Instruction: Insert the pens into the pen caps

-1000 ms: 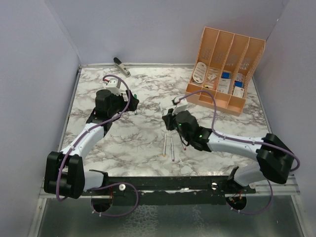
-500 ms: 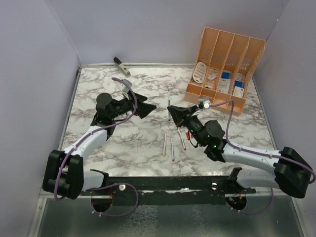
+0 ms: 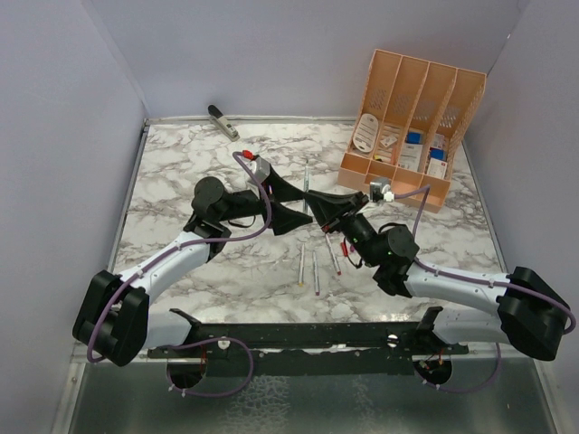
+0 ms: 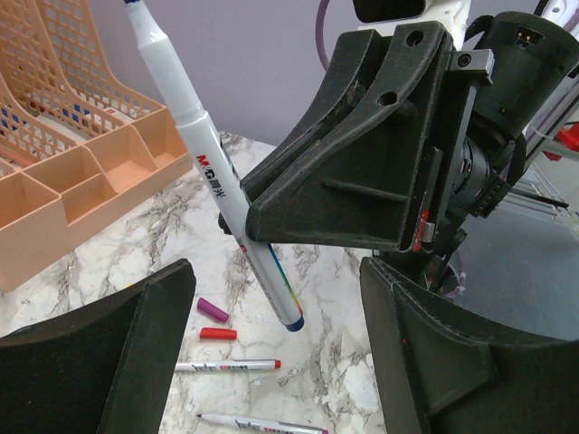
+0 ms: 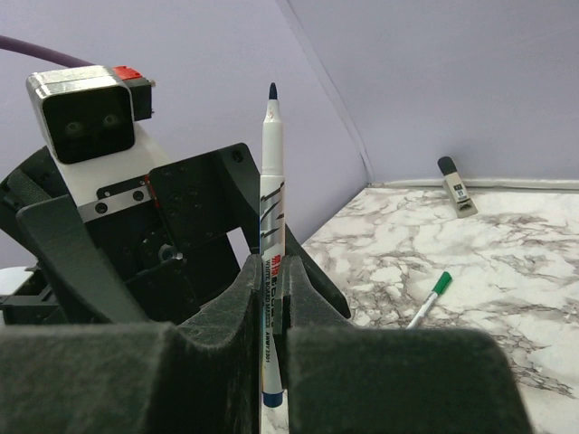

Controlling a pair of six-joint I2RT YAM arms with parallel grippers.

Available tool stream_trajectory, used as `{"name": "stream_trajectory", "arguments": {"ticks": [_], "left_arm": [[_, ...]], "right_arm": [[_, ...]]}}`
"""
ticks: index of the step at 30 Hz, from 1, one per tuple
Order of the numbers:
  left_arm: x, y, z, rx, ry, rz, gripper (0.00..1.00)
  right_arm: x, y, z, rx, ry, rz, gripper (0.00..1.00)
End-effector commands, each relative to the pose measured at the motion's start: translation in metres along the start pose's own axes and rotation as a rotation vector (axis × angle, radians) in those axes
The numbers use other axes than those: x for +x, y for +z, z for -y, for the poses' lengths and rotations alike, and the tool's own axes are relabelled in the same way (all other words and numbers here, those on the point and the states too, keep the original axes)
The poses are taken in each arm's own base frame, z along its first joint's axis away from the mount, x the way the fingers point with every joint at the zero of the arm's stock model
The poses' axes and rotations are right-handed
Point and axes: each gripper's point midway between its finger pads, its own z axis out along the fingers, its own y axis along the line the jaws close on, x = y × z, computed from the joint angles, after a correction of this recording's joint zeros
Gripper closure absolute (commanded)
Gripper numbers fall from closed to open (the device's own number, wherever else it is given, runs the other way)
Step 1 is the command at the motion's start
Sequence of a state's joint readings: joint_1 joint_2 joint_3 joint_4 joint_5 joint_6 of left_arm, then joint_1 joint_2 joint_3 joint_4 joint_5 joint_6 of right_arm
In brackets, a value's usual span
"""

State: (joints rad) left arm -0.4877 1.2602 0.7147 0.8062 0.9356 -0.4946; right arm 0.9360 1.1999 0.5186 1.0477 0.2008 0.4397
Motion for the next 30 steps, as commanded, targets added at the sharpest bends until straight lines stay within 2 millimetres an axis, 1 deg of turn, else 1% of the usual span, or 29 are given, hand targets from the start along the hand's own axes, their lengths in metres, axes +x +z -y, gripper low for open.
{"name": "stream_trajectory", "arguments": {"ticks": [1,10,15,17,19,20,23,25,29,30], "left_arm": [[-0.013,0.006,0.011,0.057,0.039,0.021,0.30],[-0.013,0.010,0.006,0.034,0.025,0.030,0.47],[-0.014,0.011,0.005,0.031,0.026,0.035,0.50],[-0.015,0.011,0.005,0.027,0.028,0.037,0.54],[-0.015,0.011,0.005,0.029,0.030,0.038,0.63],[-0.015,0.011,0.005,0.028,0.030,0.037,0.70],[-0.017,0.011,0.001,0.003,0.032,0.051,1.00],[-0.019,0.011,-0.001,-0.015,0.035,0.062,1.00],[-0.022,0.009,0.000,-0.023,0.044,0.073,1.00],[-0.022,0.009,0.000,-0.027,0.041,0.075,1.00]], "right_arm": [[-0.007,0.001,-0.011,-0.056,0.028,0.029,0.99],[0.001,0.002,-0.013,-0.067,0.051,0.001,0.99],[0.008,0.003,-0.014,-0.075,0.047,-0.019,0.99],[0.009,0.003,-0.014,-0.076,0.045,-0.022,0.99],[0.009,0.002,-0.013,-0.076,0.045,-0.021,0.99],[0.008,0.002,-0.013,-0.076,0.045,-0.020,0.99],[0.009,0.002,-0.013,-0.070,0.042,-0.027,0.99],[0.010,0.002,-0.012,-0.067,0.038,-0.032,0.99],[0.010,0.002,-0.011,-0.070,0.011,-0.033,0.99],[0.008,0.002,-0.012,-0.076,-0.003,-0.027,0.97]]}}
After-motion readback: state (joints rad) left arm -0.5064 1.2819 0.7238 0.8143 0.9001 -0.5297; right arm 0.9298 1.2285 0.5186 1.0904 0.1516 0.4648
